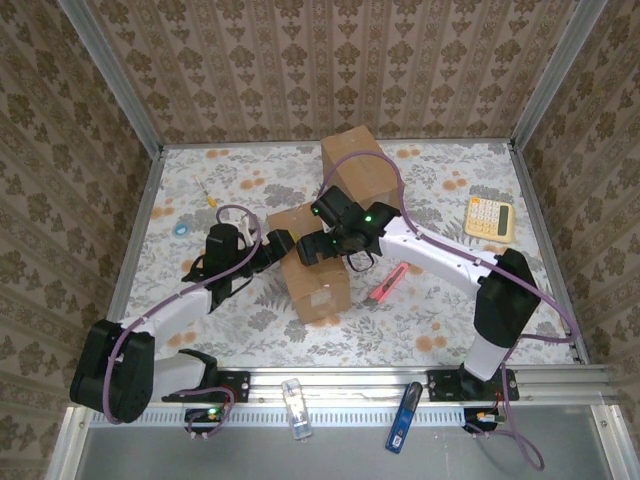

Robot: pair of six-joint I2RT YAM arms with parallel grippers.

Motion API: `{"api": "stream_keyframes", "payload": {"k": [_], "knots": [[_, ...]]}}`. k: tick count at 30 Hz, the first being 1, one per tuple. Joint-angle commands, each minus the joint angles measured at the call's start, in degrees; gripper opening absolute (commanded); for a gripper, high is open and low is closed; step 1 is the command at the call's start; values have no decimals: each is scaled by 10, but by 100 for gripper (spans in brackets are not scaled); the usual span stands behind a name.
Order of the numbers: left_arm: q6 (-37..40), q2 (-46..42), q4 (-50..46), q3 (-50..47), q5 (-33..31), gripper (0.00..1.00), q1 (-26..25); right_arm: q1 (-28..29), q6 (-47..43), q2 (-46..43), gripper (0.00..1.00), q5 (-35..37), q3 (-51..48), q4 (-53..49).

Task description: Unpack the express box

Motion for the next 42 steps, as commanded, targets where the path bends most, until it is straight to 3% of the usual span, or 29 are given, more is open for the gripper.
{"api": "stream_keyframes", "payload": {"k": [1,13,21,42], "knots": [[-8,18,-59,-25,-2,87,-5,7,-11,46,100,86,4,-68],[-12,19,-51,-32,-1,88,-9,14,2,93,95,141,29,-109],[-16,18,-47,-33,1,88,-10,15,11,79,91,179,42,-124],[-3,-18,-71,-50,10,89,-8,49,43,105,65,362,150,-240]]}}
